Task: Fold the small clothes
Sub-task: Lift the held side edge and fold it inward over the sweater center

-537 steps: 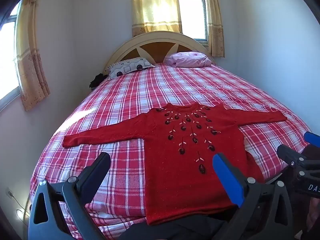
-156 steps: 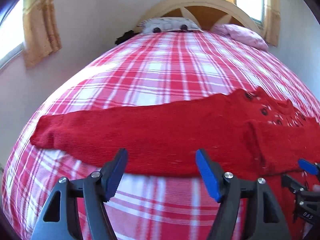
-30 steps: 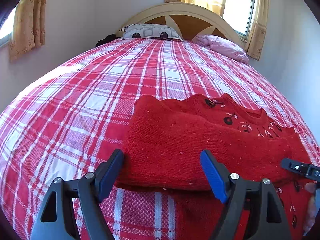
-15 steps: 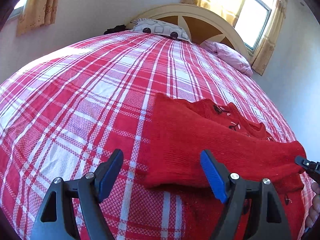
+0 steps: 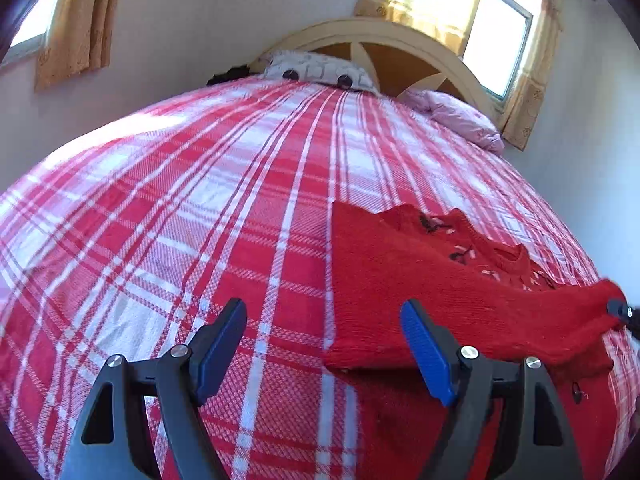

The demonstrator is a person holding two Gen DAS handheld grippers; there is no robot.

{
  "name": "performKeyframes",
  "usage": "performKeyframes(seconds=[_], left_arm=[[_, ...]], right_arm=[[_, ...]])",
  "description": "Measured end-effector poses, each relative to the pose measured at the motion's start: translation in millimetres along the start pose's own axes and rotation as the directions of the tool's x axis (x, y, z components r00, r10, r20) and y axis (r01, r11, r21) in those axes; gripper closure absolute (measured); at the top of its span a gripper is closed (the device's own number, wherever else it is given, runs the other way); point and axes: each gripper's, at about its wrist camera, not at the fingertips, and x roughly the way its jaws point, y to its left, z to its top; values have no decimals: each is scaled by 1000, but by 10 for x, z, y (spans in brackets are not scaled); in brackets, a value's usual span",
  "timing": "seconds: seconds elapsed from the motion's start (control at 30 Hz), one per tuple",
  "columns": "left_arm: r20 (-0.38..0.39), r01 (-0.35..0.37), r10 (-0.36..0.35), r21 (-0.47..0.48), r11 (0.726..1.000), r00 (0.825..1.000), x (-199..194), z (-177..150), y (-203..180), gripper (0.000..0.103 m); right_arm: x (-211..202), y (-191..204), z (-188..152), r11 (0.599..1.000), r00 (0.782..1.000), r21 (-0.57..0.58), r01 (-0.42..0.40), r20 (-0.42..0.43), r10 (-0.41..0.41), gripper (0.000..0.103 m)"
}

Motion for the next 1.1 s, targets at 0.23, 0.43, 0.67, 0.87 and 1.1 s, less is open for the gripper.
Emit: performKeyframes(seconds=[0.23, 0.43, 0.67, 0.87, 1.1], left_arm=[[31, 45, -52, 194, 980, 998, -340, -109, -601, 23], [-63, -21, 38, 253, 967, 997, 19, -114, -853, 23], [-29, -2, 10, 235, 972, 1000, -181, -173, -881, 23], [21, -131, 131, 296, 946, 991, -90, -199, -992, 23], [-40, -248, 271, 293, 923, 962, 233, -124, -798, 23]], right_arm=[[-248, 647, 417, 988, 994, -142, -64, 81, 76, 91], [-540, 1118, 672, 964, 980, -240, -112, 136, 147, 91], [-534, 1369, 773, 946, 974, -304, -116, 150, 168, 91], [-634, 1394, 730, 940, 967, -309, -144, 159, 200, 91], [-784, 1396, 658, 932, 960, -326, -156, 173, 221, 91]])
